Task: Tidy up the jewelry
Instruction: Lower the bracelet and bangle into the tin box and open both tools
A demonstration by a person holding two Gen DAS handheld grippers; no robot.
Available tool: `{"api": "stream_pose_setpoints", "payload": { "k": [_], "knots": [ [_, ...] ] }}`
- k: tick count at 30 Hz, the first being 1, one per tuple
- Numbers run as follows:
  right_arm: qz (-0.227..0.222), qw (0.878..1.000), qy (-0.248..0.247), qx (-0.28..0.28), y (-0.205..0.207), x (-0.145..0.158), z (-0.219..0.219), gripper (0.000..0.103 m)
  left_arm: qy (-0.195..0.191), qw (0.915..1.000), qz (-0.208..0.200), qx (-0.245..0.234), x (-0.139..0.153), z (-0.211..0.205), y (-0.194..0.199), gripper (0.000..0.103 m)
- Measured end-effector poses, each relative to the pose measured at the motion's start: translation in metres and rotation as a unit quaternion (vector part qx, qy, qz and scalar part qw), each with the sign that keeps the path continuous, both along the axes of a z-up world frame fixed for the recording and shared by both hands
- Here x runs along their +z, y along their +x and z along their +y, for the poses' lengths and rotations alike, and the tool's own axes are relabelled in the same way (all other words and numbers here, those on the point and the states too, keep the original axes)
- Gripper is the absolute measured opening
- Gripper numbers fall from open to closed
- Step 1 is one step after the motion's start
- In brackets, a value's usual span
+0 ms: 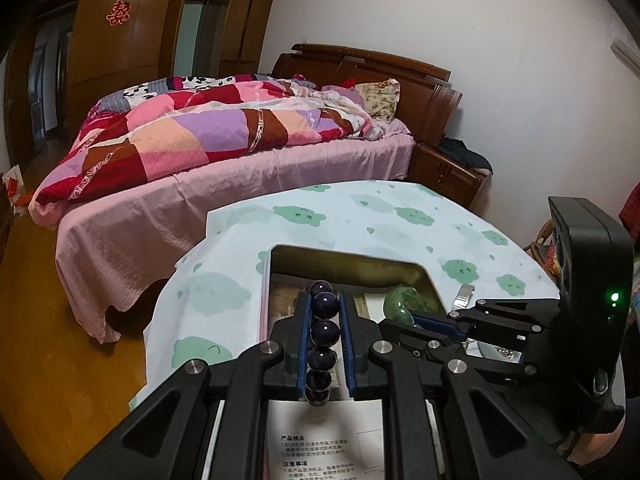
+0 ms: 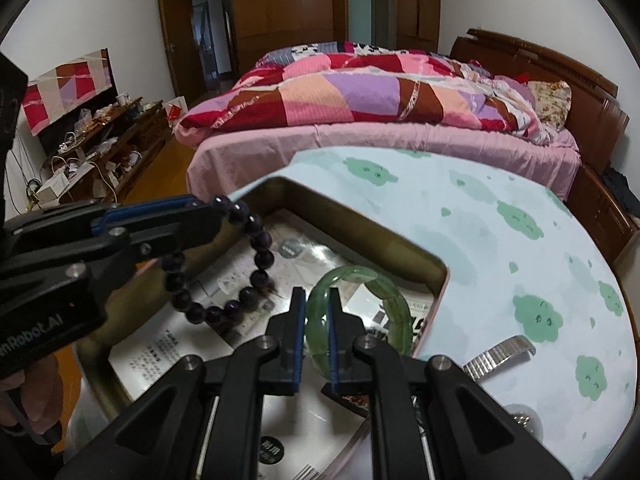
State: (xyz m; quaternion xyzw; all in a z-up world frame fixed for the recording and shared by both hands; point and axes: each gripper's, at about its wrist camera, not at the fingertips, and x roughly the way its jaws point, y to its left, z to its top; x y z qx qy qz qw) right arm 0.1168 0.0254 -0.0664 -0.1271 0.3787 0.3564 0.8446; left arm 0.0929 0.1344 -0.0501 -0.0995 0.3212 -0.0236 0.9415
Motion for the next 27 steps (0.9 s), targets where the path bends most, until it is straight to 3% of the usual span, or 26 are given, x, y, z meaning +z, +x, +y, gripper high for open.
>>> {"api": "stream_pose_setpoints", "payload": {
  "k": [21,25,27],
  "knots": [
    [0.017,1.000,-0.021,-0.002,0.004,-0.012,0.004,0.012,0.017,0.9996,0.020,0.011,-0.014,-0.002,0.007,0.014],
    [0.020,1.000,-0.010,0.000,0.003,-0.010,0.001,0.029,0.014,0.9996,0.021,0.013,-0.013,-0.003,0.007,0.015],
    [0.018,1.000,-0.005,0.001,0.001,-0.008,0.001,0.045,0.014,0.9997,0.016,0.013,-0.009,-0.003,0.005,0.020]
  ]
}}
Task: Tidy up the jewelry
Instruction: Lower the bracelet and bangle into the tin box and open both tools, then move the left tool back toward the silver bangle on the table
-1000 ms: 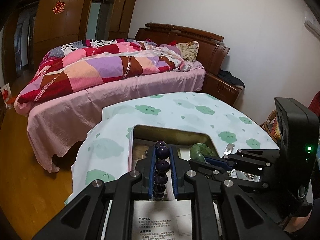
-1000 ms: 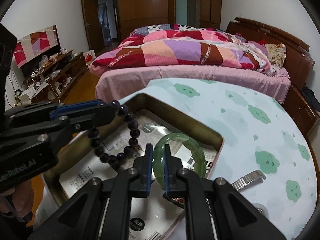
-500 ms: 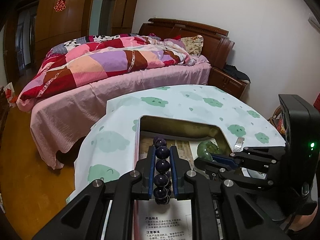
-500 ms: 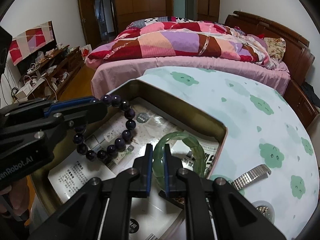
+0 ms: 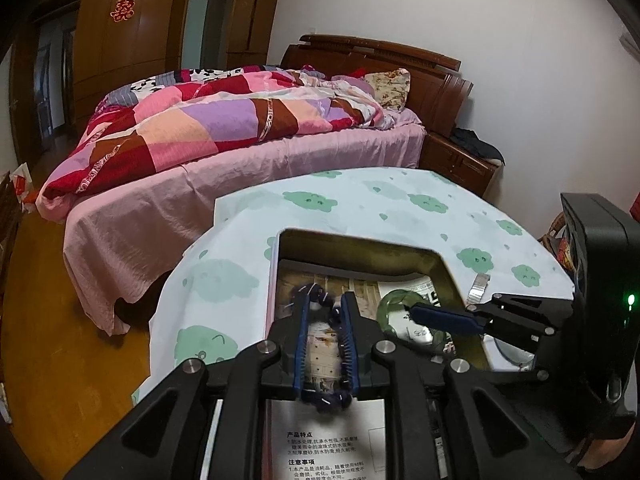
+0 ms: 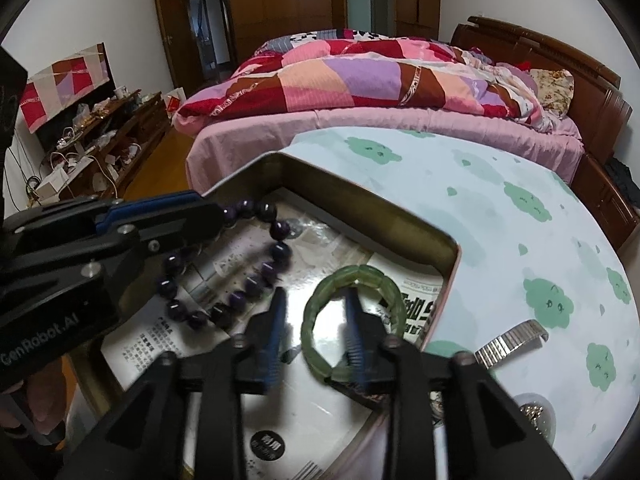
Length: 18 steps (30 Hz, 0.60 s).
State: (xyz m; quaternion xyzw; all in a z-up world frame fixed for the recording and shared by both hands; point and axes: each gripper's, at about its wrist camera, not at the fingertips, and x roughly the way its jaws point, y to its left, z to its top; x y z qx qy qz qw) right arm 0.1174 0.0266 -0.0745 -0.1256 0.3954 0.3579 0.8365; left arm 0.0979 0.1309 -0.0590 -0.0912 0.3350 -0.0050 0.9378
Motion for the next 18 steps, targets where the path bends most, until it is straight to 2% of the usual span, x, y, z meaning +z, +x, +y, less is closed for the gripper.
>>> {"api": "stream_pose_setpoints", "payload": {
  "k": [1,2,4,6,13,18],
  "knots": [
    [-0.004,1.000,0.003,0.000,-0.002,0.001,0.000,0.060,0.000,1.0000,-0.006,0.000,0.003,0.000,-0.002,0.033],
    [-0.012,1.000,0.007,-0.003,-0.005,0.004,-0.001,0.068,0.001,0.9999,-0.013,0.004,0.007,-0.001,-0.004,0.053],
    [-0.014,1.000,0.012,-0.005,-0.008,0.006,-0.003,0.069,0.007,0.9992,-0.036,0.019,0.016,-0.002,-0.012,0.075],
    [-0.011,1.000,0.021,-0.006,-0.009,0.007,-0.006,0.069,0.003,0.9988,-0.047,0.014,0.022,-0.003,-0.015,0.076],
    [-0.012,0.999,0.045,-0.023,-0.016,0.020,-0.029,0.069,0.000,0.9985,-0.050,0.024,0.031,-0.006,-0.023,0.076],
    [-0.017,0.997,0.053,-0.050,-0.021,0.028,-0.075,0.072,0.011,0.9983,-0.053,0.020,0.038,-0.019,-0.030,0.076]
  ]
}}
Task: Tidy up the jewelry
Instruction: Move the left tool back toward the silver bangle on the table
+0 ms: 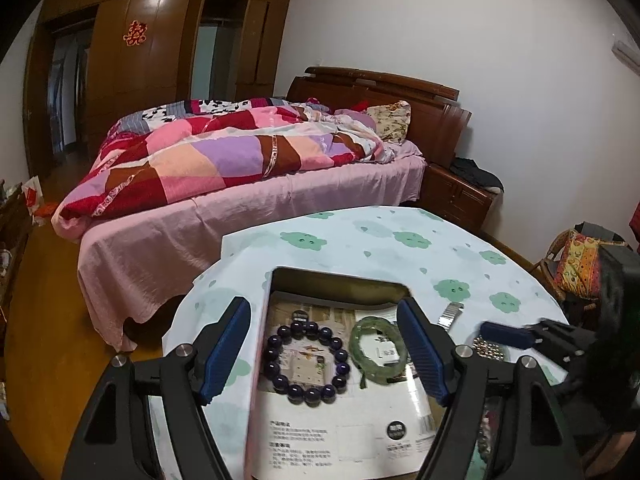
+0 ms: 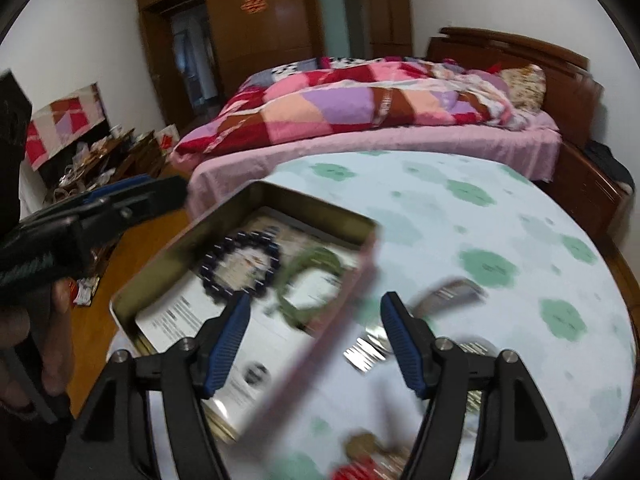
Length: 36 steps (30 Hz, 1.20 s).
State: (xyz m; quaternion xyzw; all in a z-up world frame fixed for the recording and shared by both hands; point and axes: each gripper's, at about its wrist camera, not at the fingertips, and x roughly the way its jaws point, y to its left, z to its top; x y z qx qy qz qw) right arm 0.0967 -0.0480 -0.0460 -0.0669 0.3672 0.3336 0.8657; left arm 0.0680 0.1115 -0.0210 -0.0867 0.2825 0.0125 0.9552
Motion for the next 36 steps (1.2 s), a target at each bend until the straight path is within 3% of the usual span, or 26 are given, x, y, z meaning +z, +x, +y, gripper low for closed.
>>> {"api": "stream_pose_setpoints", "payload": {
  "k": [5,10,15,26,36],
  "knots": [
    [0.009,0.997,-0.010,-0.083,-0.001,-0.006,-0.070,0.074,0.018,0.9996,-0.001,-0.022,0.002,-0.026,-0.006,0.076],
    [0.017,0.992,-0.027,-0.125,-0.010,-0.020,-0.110,0.074,0.030,0.9978,0.007,-0.058,-0.003,-0.058,-0.014,0.076],
    [0.023,0.990,-0.027,-0.139,-0.021,-0.033,-0.128,0.074,0.042,0.9951,0.020,-0.087,-0.011,-0.088,-0.024,0.076],
    [-0.021,0.987,-0.017,-0.156,-0.038,-0.038,-0.148,0.078,0.056,0.9819,0.050,-0.174,-0.040,-0.151,-0.038,0.076],
    [-0.031,0.982,-0.006,-0.186,-0.038,-0.045,-0.162,0.078,0.073,0.9778,0.062,-0.186,-0.054,-0.170,-0.032,0.076]
  ]
}}
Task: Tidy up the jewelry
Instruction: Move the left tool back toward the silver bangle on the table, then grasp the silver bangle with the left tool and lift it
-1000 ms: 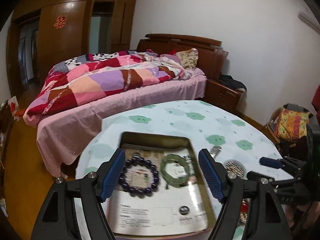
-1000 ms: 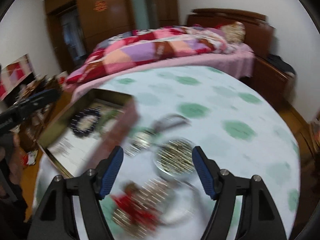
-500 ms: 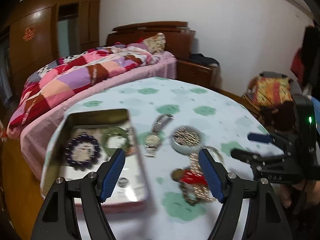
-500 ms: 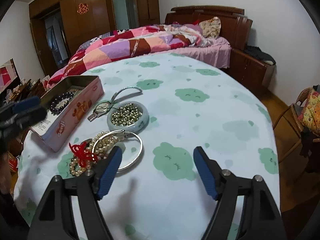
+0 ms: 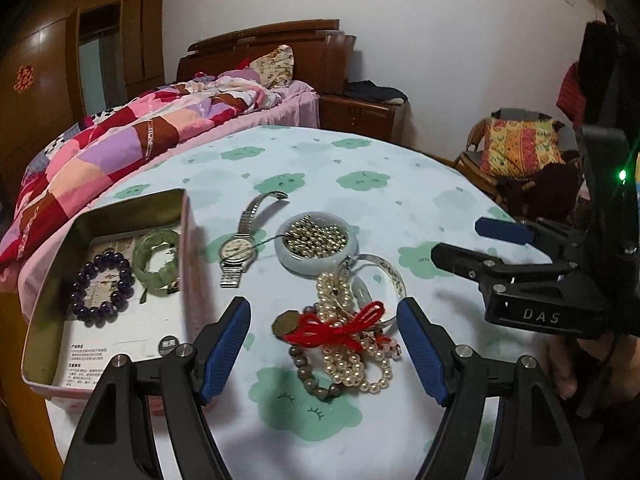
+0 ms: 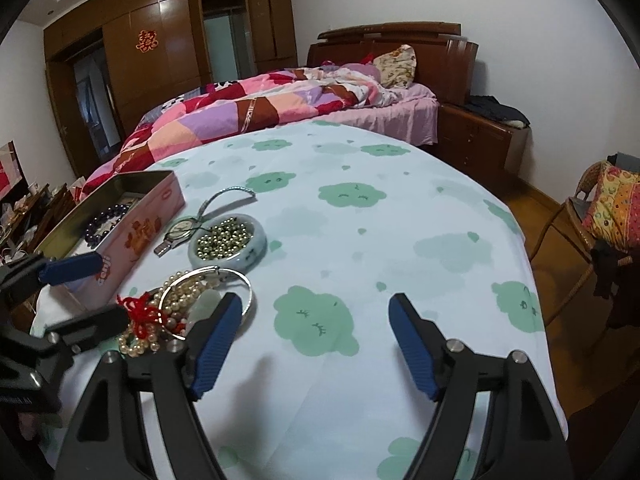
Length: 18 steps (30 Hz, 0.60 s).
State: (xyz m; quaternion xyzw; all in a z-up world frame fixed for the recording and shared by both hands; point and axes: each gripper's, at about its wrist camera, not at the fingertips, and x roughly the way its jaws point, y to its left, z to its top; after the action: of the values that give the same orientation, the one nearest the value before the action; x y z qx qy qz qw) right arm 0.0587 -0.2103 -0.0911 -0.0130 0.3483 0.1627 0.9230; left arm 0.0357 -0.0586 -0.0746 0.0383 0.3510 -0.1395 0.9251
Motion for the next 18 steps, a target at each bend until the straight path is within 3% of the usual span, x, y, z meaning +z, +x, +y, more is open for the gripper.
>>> {"api": "stream_pose_setpoints", "payload": {
  "k": [7,9,11,12,13,14,18],
  "knots": [
    [0.000,1.000,-0.028,-0.009,-0.001,-0.005,0.005,0.081,0.018,0.9998,0.011,-0.004,-0.011,-0.010,0.010,0.075],
    [-0.002,0.999,-0.033,-0.009,-0.002,-0.005,0.007,0.082,0.012,0.9997,0.021,-0.007,-0.014,-0.008,0.013,0.062],
    [-0.004,0.999,-0.037,-0.008,-0.003,-0.005,0.007,0.082,0.004,0.9994,0.031,-0.016,-0.017,-0.007,0.014,0.035],
    [-0.005,0.999,-0.038,-0.008,-0.004,-0.005,0.007,0.082,-0.003,0.9992,0.033,-0.021,-0.018,-0.007,0.013,0.027],
    [-0.006,0.999,-0.039,-0.008,-0.004,-0.005,0.007,0.082,-0.007,0.9992,0.032,-0.024,-0.016,-0.006,0.011,0.011],
    [-0.007,0.999,-0.040,-0.008,-0.004,-0.005,0.007,0.082,-0.008,0.9993,0.029,-0.021,-0.015,-0.004,0.009,0.002],
    [-0.010,0.999,-0.047,-0.007,-0.005,-0.004,0.010,0.082,-0.038,0.9988,0.016,-0.026,-0.001,0.006,0.000,0.000]
  ]
}}
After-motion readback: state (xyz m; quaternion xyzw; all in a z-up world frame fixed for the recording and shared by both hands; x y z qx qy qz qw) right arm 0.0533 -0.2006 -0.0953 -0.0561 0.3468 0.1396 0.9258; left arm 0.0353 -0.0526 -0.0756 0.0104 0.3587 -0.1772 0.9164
